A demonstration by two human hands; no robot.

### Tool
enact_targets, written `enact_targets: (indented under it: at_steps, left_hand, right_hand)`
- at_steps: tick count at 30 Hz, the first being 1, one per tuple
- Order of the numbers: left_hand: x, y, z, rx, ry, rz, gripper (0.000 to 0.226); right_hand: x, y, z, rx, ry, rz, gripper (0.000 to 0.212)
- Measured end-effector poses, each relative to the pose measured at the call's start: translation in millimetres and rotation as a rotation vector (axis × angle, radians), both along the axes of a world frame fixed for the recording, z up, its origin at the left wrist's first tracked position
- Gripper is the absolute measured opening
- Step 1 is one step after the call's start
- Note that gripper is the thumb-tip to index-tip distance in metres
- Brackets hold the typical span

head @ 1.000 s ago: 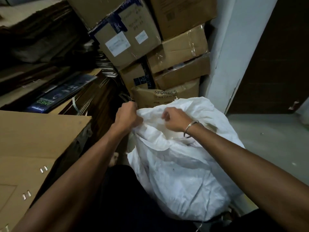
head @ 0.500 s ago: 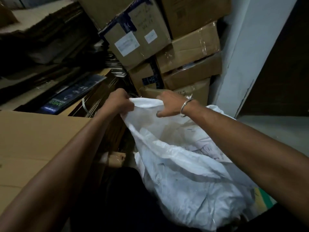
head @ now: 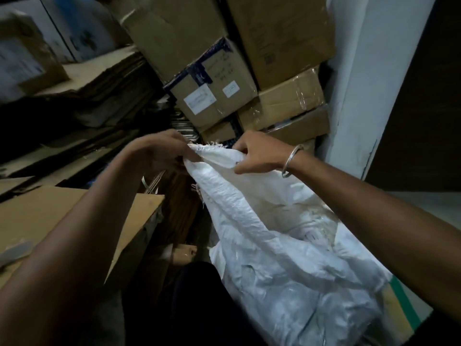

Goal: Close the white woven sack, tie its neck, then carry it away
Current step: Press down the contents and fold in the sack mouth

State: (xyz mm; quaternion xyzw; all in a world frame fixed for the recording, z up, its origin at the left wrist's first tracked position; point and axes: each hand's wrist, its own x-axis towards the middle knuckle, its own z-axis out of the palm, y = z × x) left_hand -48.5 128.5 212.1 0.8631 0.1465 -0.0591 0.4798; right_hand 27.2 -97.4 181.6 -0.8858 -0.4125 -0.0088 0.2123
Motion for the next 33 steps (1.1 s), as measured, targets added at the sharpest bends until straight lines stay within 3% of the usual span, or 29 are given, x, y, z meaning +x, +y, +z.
enact_targets:
  at_steps: [2,5,8,11,13,15,17,19,21,22,24,25,26,28,29,31,33]
  left_hand:
    - [-9,-4,8,0.065,-0.037,0.012,0.023]
    - [-22,-18,26,0.491,-0.245,0.092,0.027]
    - [-33,-29,50,0.516,-0.271,0.062,0.024]
    - [-34,-30,55,0.464,-0.405,0.082,0.024]
    - [-29,-27,46,0.286,-0.492,0.181,0.025]
    - [-24,-29,35,0.118,-0.446,0.201,0.026]
    - [-19,-30,28,0.021,-0.406,0.214,0.03]
    - [-16,-30,27,-0.06,-0.434,0.234,0.028]
    - [-16,-23,31,-0.199,-0.414,0.152,0.024]
    - [-19,-15,32,-0.314,-0.438,0.071,0.029]
    - [-23,2,29,-0.612,-0.574,0.018,0.048]
    - [-23,8,22,-0.644,-0.643,0.039,0.053]
    - [-21,10,14,-0.538,-0.659,0.035,0.051]
    - [-17,-1,-8,-0.261,-0.509,-0.107,0.038]
    - [-14,-5,-18,-0.227,-0.441,-0.189,0.035]
    - [-9,-9,-29,-0.346,-0.478,-0.259,0.037]
    - [-8,-5,-32,-0.553,-0.545,-0.272,0.048]
  right_hand:
    - [-8,0,0,0.099,-0.142,-0.027,0.008]
    - [-14,1,-3,0.045,-0.441,-0.146,0.017]
    - [-19,0,0,-0.091,-0.559,-0.279,0.03]
    - [-29,2,-5,0.06,-0.324,-0.114,0.043]
    - [-34,7,-10,0.217,-0.219,0.01,0.046]
    - [-38,9,-11,0.314,-0.115,0.052,0.042]
    - [-42,8,-12,0.263,0.037,0.086,0.04]
    - [-40,9,-18,0.095,-0.006,0.057,0.049]
    - [-31,13,-22,0.096,-0.093,0.023,0.03]
    - [-26,14,-22,0.16,-0.08,0.02,0.016]
    - [-16,12,-18,0.267,-0.012,0.0,0.009]
    - [-13,12,-16,0.303,0.01,-0.014,0.011]
    - [-11,13,-16,0.329,0.021,-0.026,0.011]
    - [-14,18,-14,0.363,0.067,0.005,0.011]
    - [-16,19,-13,0.395,0.168,0.034,0.016]
    - [-11,8,-7,0.576,0.504,0.069,0.03]
    - [11,-17,-12,0.735,0.659,-0.001,0.021]
